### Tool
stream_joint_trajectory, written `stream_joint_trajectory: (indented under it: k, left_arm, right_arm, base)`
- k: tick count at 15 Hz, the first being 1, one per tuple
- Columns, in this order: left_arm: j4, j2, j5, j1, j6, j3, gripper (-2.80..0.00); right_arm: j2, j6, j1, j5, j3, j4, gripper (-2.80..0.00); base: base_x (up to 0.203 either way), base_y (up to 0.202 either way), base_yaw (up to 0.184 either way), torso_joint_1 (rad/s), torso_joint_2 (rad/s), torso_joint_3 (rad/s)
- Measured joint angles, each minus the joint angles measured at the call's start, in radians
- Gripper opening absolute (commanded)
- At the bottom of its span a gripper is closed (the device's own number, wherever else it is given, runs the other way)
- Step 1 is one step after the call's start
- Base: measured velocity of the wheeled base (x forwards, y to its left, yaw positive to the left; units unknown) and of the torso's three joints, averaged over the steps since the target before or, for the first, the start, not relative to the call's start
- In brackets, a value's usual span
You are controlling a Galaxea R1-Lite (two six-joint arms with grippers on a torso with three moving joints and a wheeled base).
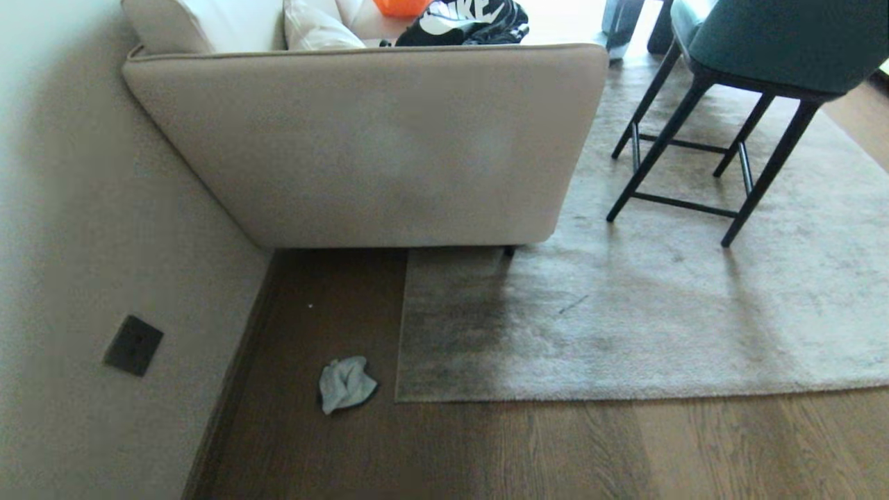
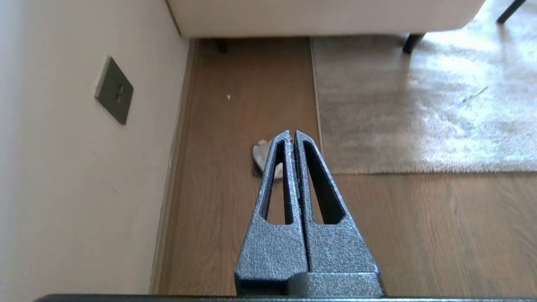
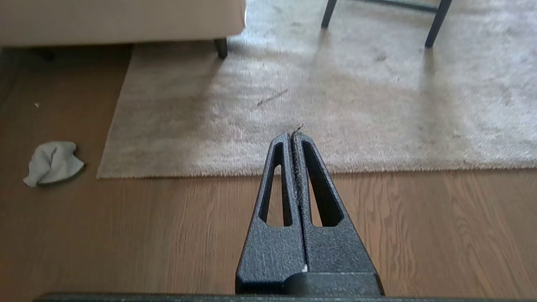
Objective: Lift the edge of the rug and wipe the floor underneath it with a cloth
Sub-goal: Pick up the rag
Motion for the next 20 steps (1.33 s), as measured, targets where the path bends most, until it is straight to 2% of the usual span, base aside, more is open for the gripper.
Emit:
stream_joint_trajectory:
  k: [20]
  left_arm:
    - [0.0, 0.0, 0.001, 0.0, -0.003, 0.0, -2.8]
  right_arm:
    - [0.0, 0.0, 0.0, 0.0, 0.0, 0.0, -2.8]
  base:
    - [0.0, 0.0, 0.0, 0.004, 0.0, -0.197]
